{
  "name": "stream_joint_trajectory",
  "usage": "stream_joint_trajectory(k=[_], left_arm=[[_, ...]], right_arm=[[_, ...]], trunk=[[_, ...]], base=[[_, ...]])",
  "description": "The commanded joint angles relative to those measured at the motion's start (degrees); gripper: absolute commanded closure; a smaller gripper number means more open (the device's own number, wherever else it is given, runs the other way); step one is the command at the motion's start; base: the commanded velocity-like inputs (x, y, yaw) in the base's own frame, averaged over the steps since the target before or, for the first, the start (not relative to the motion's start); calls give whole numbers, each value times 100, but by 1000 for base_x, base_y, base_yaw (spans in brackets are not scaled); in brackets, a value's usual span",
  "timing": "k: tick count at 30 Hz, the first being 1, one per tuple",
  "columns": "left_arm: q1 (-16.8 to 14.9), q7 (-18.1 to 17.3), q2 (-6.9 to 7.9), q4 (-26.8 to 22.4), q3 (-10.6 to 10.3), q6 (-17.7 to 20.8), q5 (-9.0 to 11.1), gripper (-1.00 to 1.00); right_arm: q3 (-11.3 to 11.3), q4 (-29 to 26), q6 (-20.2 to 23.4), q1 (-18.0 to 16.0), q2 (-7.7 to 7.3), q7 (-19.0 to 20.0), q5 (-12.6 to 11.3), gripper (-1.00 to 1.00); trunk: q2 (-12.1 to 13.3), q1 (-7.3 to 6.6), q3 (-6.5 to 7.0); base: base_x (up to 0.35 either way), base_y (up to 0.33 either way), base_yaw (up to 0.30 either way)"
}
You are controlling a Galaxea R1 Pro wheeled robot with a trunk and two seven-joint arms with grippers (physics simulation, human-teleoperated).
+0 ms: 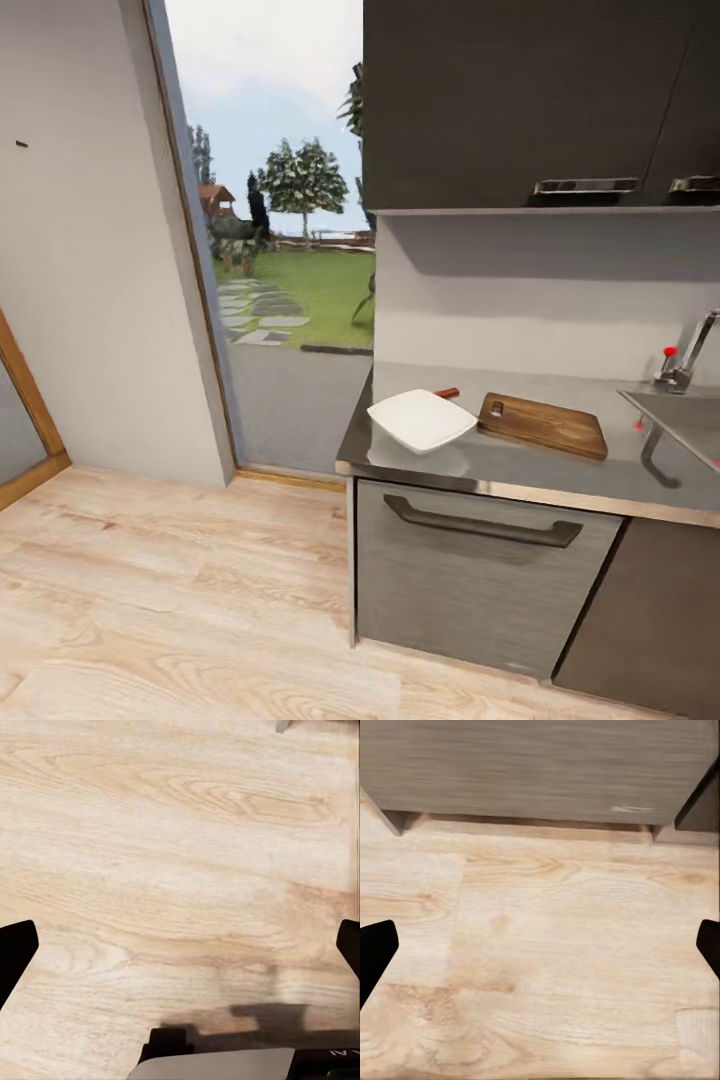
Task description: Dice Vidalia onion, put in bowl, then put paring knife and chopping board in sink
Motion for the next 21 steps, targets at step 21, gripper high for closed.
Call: stream_joint_trajectory(k=[21], left_arm=[[0,-4,1,-6,-2,-13,-2,-100]], right_arm=[[-16,-3,-13,-2,-4,3,-5,-100]], trunk=[[-3,0,-5]], base=[[1,-3,-272]])
